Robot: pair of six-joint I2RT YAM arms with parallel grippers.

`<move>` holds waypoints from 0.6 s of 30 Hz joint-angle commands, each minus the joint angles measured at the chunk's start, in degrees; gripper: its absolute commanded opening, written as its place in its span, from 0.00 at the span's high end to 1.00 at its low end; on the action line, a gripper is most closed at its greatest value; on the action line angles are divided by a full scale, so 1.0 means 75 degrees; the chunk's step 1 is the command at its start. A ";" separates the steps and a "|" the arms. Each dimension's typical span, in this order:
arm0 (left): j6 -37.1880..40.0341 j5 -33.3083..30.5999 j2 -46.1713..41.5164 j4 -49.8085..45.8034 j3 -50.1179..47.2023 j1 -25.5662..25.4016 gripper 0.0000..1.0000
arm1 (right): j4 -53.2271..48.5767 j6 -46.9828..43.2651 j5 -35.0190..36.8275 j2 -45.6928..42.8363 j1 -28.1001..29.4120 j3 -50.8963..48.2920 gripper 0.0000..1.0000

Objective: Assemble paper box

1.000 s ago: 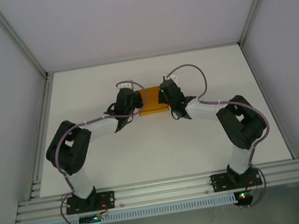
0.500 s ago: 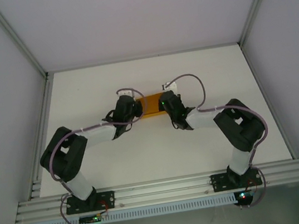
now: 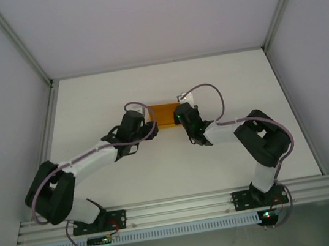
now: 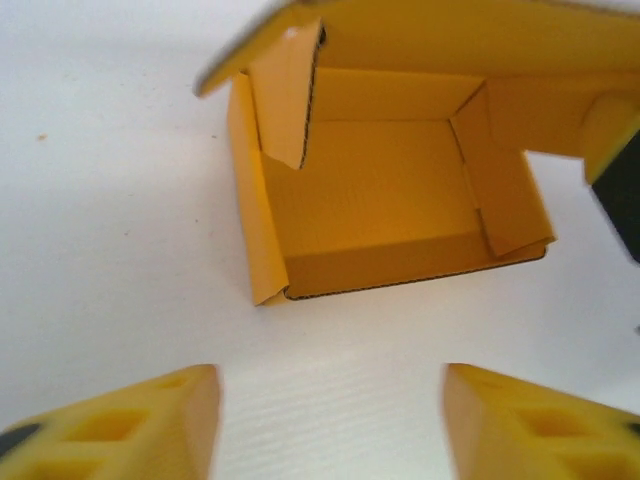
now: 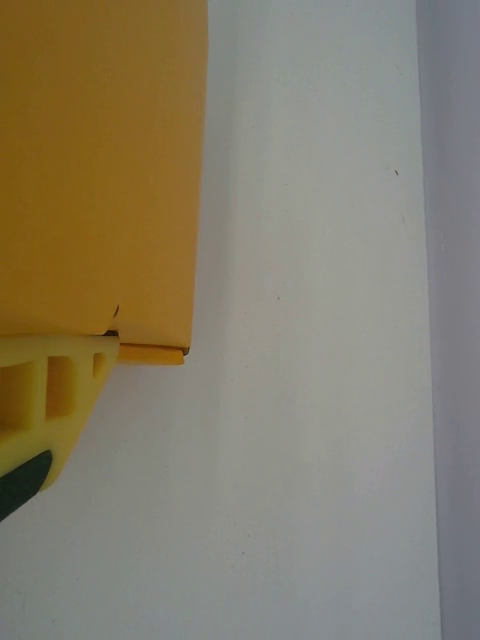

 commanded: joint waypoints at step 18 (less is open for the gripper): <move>-0.0480 0.5203 0.3623 -0.1990 0.4768 0.2848 0.00 | -0.1128 -0.0408 -0.0538 0.0632 0.0083 -0.0258 1.00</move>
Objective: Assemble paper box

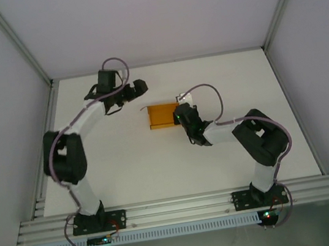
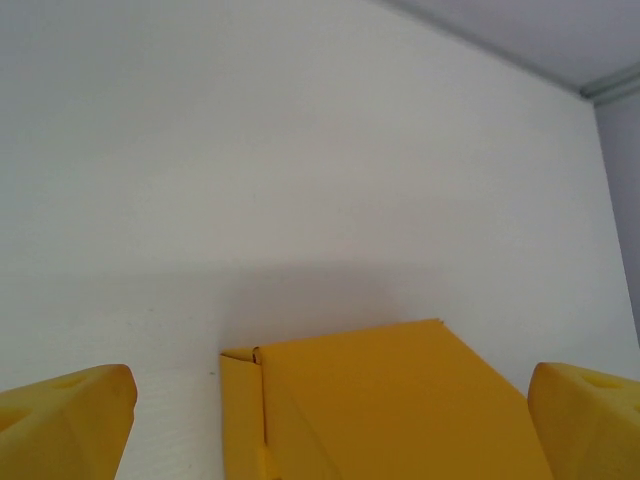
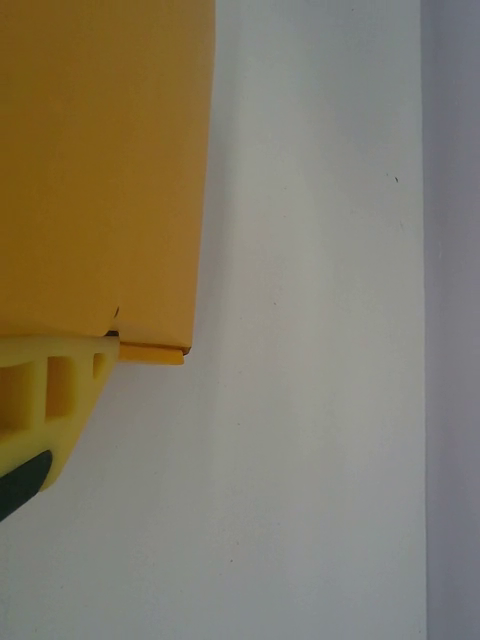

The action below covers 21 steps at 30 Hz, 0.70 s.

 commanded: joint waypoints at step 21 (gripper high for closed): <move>-0.0790 0.2479 0.1068 0.1689 -0.2239 -0.0038 0.52 | -0.2514 0.0012 -0.0261 -0.0546 0.0410 -0.0357 0.83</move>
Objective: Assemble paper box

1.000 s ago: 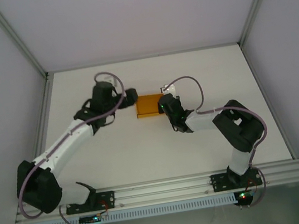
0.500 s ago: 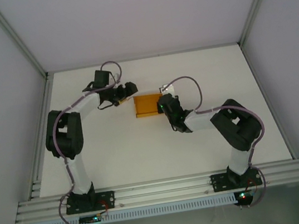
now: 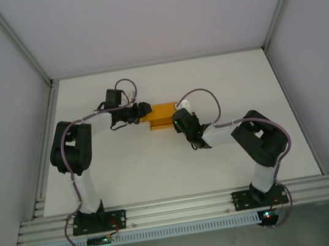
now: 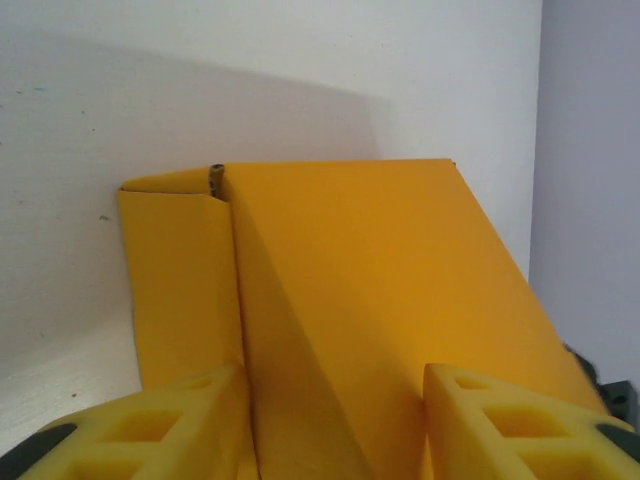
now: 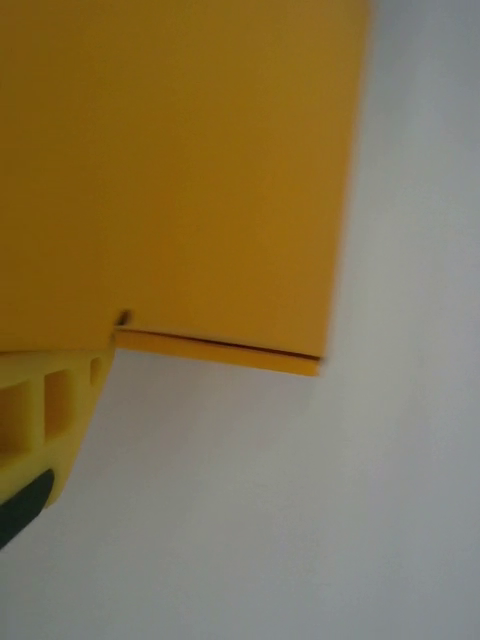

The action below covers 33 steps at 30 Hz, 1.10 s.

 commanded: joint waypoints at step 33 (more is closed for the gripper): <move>0.0944 -0.2456 0.0094 -0.1685 -0.0368 -0.0527 0.50 | -0.3078 0.2015 -0.6581 0.1051 -0.2666 0.2209 0.23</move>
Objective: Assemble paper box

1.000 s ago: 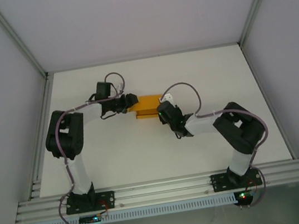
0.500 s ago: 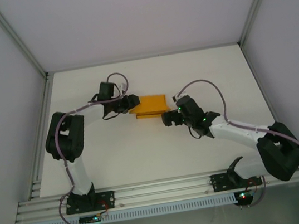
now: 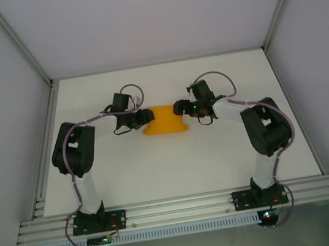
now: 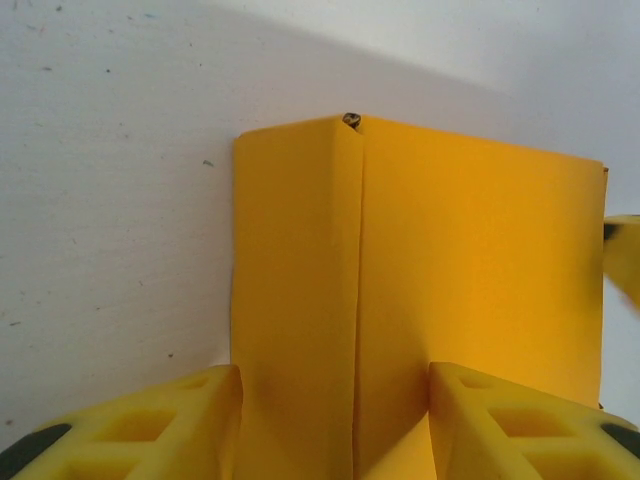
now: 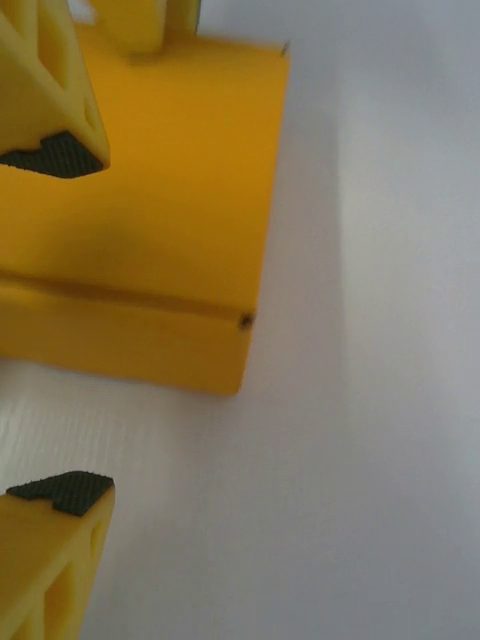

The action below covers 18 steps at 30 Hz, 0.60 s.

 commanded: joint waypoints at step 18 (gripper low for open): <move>-0.0814 0.1644 0.0447 0.1594 -0.1282 0.0680 0.67 | 0.0933 0.1168 -0.2215 -0.0017 -0.0360 -0.0286 0.03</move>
